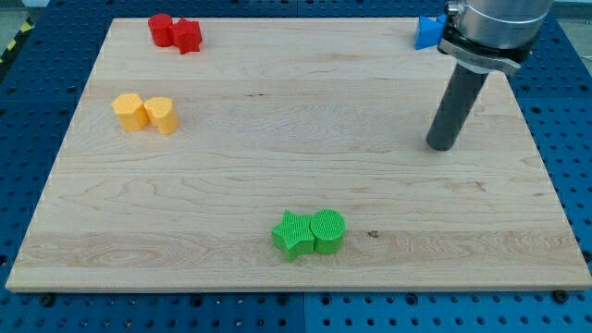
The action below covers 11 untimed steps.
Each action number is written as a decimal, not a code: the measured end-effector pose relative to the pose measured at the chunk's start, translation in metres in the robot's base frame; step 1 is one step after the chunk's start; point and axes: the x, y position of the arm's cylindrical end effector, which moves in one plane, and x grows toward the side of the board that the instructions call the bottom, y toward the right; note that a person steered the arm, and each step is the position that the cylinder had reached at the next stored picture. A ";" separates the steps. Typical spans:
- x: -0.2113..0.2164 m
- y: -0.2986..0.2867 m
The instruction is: Point at the red circle
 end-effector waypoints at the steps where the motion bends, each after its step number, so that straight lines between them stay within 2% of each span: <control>1: -0.001 -0.004; 3: -0.078 -0.092; 5: -0.104 -0.272; 7: -0.182 -0.471; 8: -0.186 -0.473; 9: -0.249 -0.458; 11: -0.251 -0.436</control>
